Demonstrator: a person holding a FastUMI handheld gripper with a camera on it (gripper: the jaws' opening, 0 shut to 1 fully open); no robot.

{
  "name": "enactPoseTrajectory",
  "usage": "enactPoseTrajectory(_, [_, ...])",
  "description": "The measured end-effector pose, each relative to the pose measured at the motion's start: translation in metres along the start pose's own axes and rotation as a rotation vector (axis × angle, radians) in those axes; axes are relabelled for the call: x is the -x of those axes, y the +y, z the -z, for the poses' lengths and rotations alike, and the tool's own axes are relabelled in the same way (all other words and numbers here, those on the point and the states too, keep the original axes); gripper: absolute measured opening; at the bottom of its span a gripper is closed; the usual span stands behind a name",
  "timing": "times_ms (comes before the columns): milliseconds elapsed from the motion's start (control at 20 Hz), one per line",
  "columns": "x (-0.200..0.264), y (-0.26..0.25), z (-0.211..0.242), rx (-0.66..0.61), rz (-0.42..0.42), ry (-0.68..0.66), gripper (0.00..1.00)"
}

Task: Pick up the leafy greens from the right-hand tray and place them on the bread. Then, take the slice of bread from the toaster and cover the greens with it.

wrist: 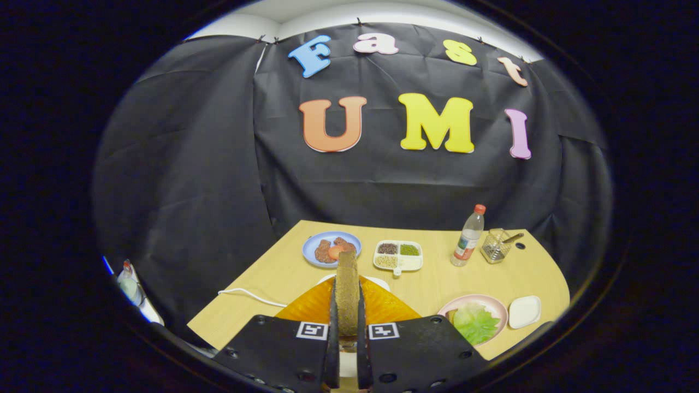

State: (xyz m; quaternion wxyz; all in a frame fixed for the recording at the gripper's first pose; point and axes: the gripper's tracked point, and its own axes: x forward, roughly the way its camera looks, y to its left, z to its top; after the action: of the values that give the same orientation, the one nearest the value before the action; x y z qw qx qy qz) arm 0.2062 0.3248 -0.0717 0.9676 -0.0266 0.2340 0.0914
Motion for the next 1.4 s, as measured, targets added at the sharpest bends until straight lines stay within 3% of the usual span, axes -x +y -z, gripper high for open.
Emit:
enactPoseTrajectory(450, [0.028, -0.061, -0.011, -0.099, 0.036, -0.081, 0.12])
enactPoseTrajectory(700, [0.033, -0.106, -0.006, -0.094, 0.057, -0.103, 0.12])
enactPoseTrajectory(1000, [0.02, -0.169, 0.019, -0.146, 0.096, -0.086, 0.12])
enactPoseTrajectory(1400, [-0.017, -0.22, 0.072, -0.215, 0.079, 0.0, 0.12])
